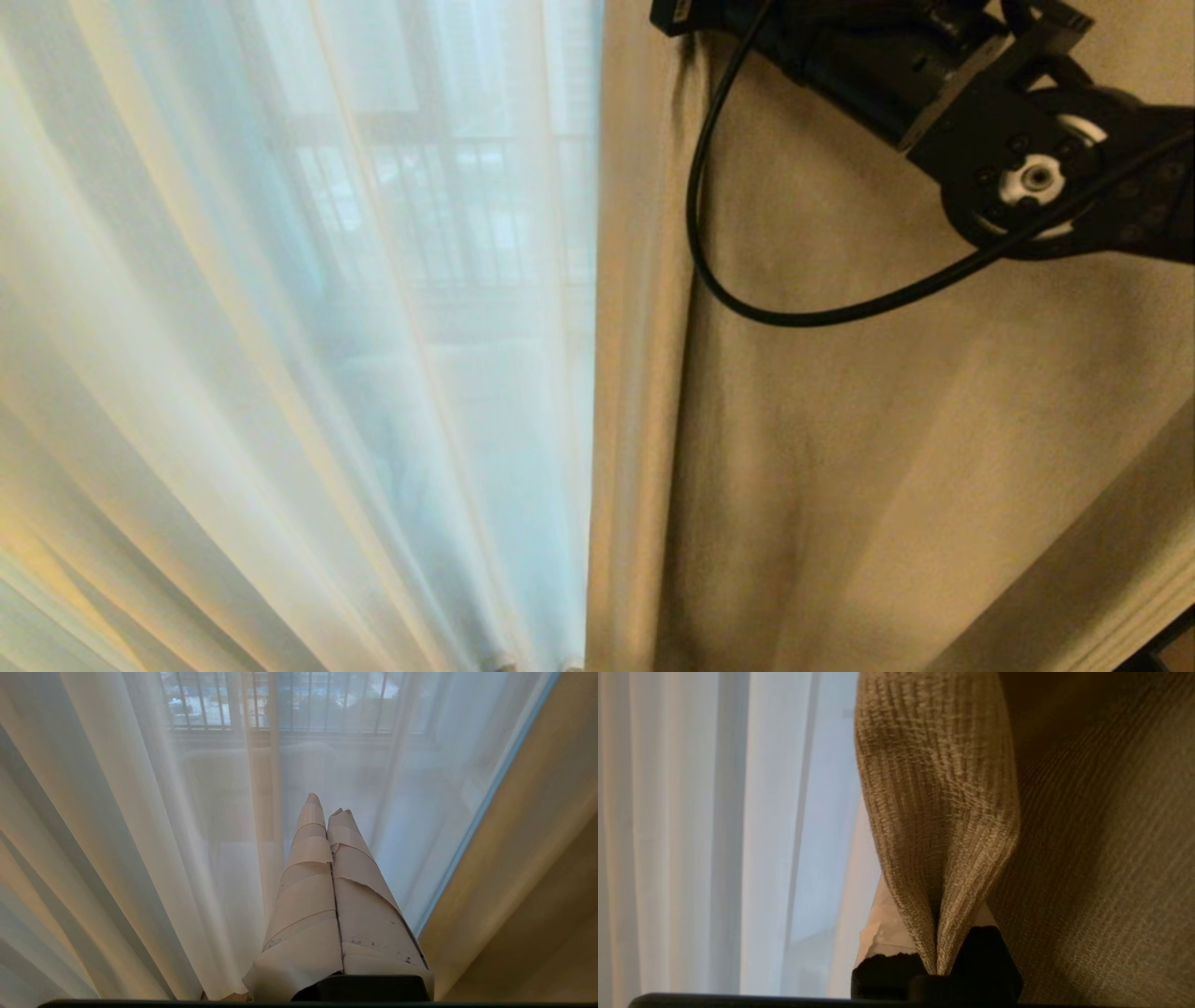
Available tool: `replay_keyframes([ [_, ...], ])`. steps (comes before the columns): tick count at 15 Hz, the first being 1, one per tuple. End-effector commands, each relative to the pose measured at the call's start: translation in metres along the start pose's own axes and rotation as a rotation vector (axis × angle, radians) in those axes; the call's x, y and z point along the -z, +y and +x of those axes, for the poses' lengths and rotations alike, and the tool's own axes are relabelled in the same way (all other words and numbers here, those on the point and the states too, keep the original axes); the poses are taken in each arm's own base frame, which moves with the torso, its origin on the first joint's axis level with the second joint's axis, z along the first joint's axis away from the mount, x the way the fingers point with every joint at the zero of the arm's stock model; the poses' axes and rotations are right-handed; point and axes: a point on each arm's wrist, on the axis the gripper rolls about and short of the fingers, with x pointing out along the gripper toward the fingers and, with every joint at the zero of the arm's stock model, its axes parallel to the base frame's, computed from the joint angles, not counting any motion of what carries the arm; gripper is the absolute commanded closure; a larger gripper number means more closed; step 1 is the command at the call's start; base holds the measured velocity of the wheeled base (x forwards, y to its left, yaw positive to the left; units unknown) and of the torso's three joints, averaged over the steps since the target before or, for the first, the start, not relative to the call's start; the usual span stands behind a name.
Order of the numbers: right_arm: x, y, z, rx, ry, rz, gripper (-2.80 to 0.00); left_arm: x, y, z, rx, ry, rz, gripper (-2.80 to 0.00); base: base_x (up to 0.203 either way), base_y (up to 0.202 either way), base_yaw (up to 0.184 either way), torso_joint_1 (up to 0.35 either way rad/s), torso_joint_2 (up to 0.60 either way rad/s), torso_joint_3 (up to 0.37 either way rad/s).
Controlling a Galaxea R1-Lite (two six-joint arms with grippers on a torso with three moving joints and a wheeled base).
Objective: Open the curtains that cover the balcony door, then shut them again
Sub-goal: Close the outer curtains on both sides
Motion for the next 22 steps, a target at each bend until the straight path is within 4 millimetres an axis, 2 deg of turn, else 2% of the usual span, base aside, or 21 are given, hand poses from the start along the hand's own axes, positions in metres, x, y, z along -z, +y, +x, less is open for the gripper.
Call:
replay_keyframes([
  [1, -0.023, -0.011, -0.011, 0.024, -0.036, -0.014, -2.80, 0.000, 0.000, 0.000, -0.001, -0.002, -0.001, 0.00, 0.000, 0.000, 0.000, 0.000, 0.00, 0.000],
  [7, -0.044, -0.022, -0.028, 0.047, -0.041, -0.026, -2.80, 0.000, 0.000, 0.000, -0.001, -0.002, -0.001, 0.00, 0.000, 0.000, 0.000, 0.000, 0.00, 0.000],
  [12, -0.052, -0.022, -0.055, 0.047, 0.005, -0.027, -2.80, 0.000, 0.000, 0.000, -0.001, -0.002, -0.001, 0.00, 0.000, 0.000, 0.000, 0.000, 0.00, 0.000],
  [16, -0.070, -0.024, -0.088, 0.054, 0.019, -0.032, -2.80, 0.000, 0.000, 0.000, -0.001, -0.002, -0.001, 0.00, 0.000, 0.000, 0.000, 0.000, 0.00, 0.000],
  [22, -0.086, -0.025, -0.153, 0.073, 0.070, -0.044, -2.80, 0.000, 0.000, 0.000, -0.001, -0.002, -0.001, 0.00, 0.000, 0.000, 0.000, 0.000, 0.00, 0.000],
])
